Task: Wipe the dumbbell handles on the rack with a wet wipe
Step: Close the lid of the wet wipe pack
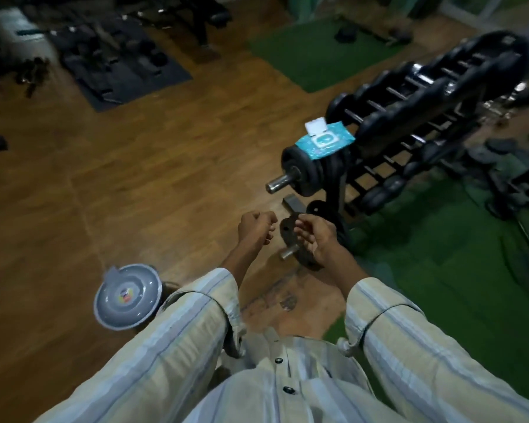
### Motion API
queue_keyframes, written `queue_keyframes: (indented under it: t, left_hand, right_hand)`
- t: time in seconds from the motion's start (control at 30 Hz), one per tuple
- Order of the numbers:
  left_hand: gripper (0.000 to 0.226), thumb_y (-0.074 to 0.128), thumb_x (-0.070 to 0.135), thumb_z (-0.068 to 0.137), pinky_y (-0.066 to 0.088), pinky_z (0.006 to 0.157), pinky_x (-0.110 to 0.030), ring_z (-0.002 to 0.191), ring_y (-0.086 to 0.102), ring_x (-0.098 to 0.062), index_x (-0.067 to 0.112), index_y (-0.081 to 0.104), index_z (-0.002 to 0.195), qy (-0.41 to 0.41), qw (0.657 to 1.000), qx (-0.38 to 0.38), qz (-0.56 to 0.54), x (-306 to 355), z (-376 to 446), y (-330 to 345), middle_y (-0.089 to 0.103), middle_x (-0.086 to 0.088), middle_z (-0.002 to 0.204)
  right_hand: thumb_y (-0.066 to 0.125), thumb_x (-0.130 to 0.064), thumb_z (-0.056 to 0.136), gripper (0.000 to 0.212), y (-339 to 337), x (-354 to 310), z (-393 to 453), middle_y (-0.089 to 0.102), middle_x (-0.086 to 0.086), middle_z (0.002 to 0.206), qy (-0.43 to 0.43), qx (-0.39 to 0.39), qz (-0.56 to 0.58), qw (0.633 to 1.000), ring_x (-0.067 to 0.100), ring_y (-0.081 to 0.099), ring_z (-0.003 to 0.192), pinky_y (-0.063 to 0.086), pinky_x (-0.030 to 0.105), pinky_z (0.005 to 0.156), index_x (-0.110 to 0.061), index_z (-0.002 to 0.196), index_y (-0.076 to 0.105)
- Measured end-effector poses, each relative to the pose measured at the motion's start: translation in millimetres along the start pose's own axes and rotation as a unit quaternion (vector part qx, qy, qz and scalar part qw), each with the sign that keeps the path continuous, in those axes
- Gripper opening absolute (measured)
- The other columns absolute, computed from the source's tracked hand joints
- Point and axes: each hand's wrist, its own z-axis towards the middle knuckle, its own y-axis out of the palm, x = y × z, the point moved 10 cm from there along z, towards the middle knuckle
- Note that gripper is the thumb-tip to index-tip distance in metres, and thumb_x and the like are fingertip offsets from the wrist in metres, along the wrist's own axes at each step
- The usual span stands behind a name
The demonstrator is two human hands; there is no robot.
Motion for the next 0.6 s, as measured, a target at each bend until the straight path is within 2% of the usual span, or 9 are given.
queue_keyframes:
  t: [0.13, 0.27, 0.47, 0.6]
  left_hand:
    - [0.012, 0.065, 0.019, 0.081, 0.046, 0.053, -0.031, 0.055, 0.059, -0.023, 0.007, 0.065, 0.079, 0.020, 0.998, -0.033, 0.041, 21, -4, 77, 0.065, -0.007, 0.064]
    - [0.009, 0.064, 0.019, 0.078, 0.044, 0.055, -0.032, 0.053, 0.057, -0.021, 0.012, 0.065, 0.073, 0.025, 0.995, -0.059, 0.071, 37, 7, 137, 0.063, -0.003, 0.058]
    - [0.014, 0.064, 0.024, 0.074, 0.042, 0.057, -0.032, 0.056, 0.056, -0.020, 0.011, 0.066, 0.076, 0.023, 0.993, -0.088, 0.078, 56, 45, 208, 0.063, -0.004, 0.061]
    - [0.012, 0.064, 0.016, 0.078, 0.040, 0.056, -0.031, 0.053, 0.052, -0.021, 0.012, 0.059, 0.068, 0.005, 0.996, -0.079, 0.045, 72, 89, 243, 0.059, -0.007, 0.060]
  right_hand:
    - [0.072, -0.014, 0.089, 0.005, -73, -31, 15, 0.073, 0.002, 0.072, -0.015, 0.022, 0.043, 0.999, 0.016, 0.067, 0.064, 0.052, 0.030, 0.063, -0.010, 0.087, 0.071]
    - [0.071, -0.015, 0.089, 0.005, -116, -60, 32, 0.073, 0.002, 0.077, -0.030, 0.043, 0.066, 0.996, 0.015, 0.067, 0.065, 0.051, 0.027, 0.061, -0.011, 0.090, 0.071]
    - [0.071, -0.015, 0.087, 0.005, -146, -103, 82, 0.074, 0.001, 0.075, -0.028, 0.053, 0.081, 0.995, 0.014, 0.067, 0.065, 0.050, 0.025, 0.058, -0.012, 0.091, 0.071]
    - [0.071, -0.015, 0.088, 0.004, -154, -140, 127, 0.073, 0.001, 0.073, -0.028, 0.059, 0.064, 0.996, 0.014, 0.067, 0.063, 0.048, 0.024, 0.056, -0.012, 0.091, 0.069]
